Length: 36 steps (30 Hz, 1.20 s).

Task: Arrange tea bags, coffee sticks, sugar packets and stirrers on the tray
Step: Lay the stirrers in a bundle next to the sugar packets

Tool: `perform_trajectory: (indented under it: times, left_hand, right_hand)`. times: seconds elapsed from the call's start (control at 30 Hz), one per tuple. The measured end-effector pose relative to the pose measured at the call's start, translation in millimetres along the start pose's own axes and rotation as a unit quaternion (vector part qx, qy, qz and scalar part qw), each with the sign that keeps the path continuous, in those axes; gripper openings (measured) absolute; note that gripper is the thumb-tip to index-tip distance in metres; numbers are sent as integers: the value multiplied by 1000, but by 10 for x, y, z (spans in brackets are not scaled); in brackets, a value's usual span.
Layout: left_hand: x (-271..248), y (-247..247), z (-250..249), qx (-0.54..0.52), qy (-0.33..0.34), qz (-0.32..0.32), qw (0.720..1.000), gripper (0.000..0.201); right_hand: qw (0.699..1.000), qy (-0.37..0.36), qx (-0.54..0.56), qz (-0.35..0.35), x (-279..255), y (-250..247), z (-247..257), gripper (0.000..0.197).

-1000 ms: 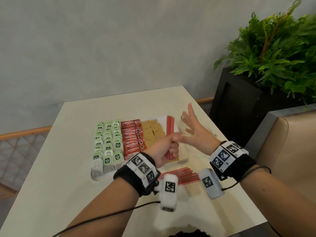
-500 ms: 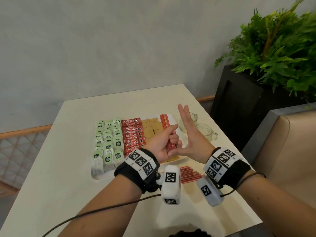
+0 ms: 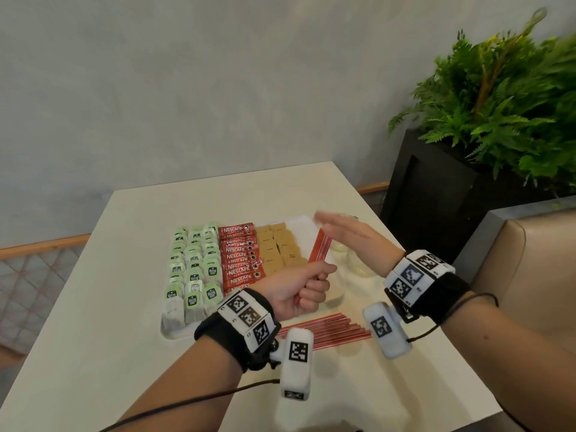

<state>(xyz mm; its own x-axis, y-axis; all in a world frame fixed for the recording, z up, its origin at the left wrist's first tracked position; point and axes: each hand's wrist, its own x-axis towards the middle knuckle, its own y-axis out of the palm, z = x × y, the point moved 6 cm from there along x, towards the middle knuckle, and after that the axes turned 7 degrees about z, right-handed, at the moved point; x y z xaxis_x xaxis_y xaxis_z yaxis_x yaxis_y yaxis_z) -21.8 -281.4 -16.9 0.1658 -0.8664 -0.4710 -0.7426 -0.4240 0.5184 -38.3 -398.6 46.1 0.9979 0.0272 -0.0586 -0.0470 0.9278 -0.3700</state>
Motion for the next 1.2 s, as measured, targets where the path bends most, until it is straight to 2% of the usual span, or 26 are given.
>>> perform_trajectory:
  times: [0.07,0.2,0.3,0.37,0.43,0.53,0.63,0.73,0.83,0.93,1.03,1.13,1.2]
  left_hand:
    - [-4,19,-3,6,2,7,1000,38]
    - [1,-15,-25,-1,12,-9,1000,38]
    - [34,-114,-44,-7,33,-46,998,38]
    - [60,-167,-67,-6,44,-66,997,38]
    - [87,-207,-82,16,46,-90,995,38]
    - [146,-259,-107,53,50,-122,990,36]
    - [217,-286,-167,86,61,-134,985,28]
    - [305,-296,-226,144,65,-145,977,14]
    - [416,-301,-292,196,72,-156,965,11]
    - [533,-361,-375,203,73,-162,963,8]
    - [626,-447,-490,223,72,-161,959,10]
    - [682,-568,-677,296,85,-166,937,14]
    - [709,-707,-823,346,95,-178,916,25]
  right_hand:
    - [999,3,3,41,11,64,-7,60]
    - [998,9,48,49,35,104,-50,53]
    - [997,49,53,-6,89,68,-128,52]
    - [995,100,7,-17,132,59,-204,41]
    - [991,126,-49,26,151,126,-227,34]
    - [994,82,-25,73,200,217,-206,40]
    - [995,61,-1,80,286,216,-192,28]
    - [995,69,-13,66,399,163,-213,23]
    - [993,92,-74,30,522,71,-260,24]
    - [985,120,-124,7,668,-3,-328,31]
    - [977,139,-161,-18,853,-70,-391,31]
    - [967,155,-202,-26,1094,-137,-399,27]
    - [961,163,-224,-22,1290,-194,-395,28]
